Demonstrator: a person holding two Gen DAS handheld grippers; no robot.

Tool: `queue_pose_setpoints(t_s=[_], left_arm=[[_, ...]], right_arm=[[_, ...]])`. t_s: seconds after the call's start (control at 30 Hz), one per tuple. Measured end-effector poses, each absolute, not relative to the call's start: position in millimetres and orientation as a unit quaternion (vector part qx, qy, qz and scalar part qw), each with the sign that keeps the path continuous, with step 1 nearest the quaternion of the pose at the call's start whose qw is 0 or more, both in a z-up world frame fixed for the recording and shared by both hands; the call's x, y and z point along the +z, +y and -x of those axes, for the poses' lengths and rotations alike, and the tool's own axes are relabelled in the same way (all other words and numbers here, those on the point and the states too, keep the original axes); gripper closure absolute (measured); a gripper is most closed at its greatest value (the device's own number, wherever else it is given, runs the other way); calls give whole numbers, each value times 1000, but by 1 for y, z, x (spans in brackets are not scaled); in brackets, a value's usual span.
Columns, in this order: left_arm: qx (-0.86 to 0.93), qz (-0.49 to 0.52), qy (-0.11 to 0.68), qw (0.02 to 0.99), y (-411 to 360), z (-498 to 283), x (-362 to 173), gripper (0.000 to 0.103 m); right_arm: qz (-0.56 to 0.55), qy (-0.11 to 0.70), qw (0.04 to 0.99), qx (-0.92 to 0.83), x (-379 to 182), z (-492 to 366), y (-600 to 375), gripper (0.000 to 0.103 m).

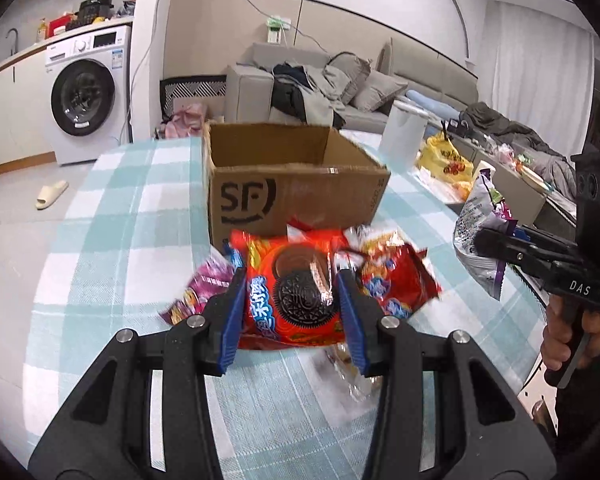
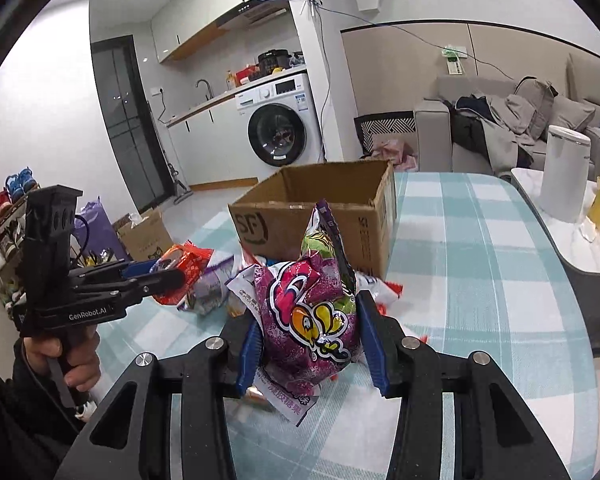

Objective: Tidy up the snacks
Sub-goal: 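Lift the red Oreo pack with the left tool while the right tool carries the grape bag over the box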

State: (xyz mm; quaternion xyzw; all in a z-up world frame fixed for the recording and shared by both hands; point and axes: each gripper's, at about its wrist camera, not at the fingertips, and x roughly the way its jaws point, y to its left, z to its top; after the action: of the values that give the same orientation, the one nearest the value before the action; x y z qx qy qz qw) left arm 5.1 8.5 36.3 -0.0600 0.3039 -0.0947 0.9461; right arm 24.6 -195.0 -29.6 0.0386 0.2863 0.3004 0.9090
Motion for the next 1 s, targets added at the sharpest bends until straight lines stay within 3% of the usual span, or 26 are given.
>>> queue_pose_setpoints(t_s=[0.23, 0.47, 0.77, 1.0], left_arm=[[-89, 62, 287, 952, 20, -9, 54, 67], [-95, 53, 339, 934, 24, -8, 25, 67], [-100, 14, 397, 912, 7, -15, -19, 34], [-98, 1, 428, 898, 2, -26, -39, 31]], right_arm=[[-44, 273, 913, 301, -9, -36, -186, 58], [-37, 283, 908, 307, -13, -40, -175, 58], [-39, 291, 905, 308, -25, -45, -173, 57], [-41, 299, 902, 308, -33, -45, -175, 57]])
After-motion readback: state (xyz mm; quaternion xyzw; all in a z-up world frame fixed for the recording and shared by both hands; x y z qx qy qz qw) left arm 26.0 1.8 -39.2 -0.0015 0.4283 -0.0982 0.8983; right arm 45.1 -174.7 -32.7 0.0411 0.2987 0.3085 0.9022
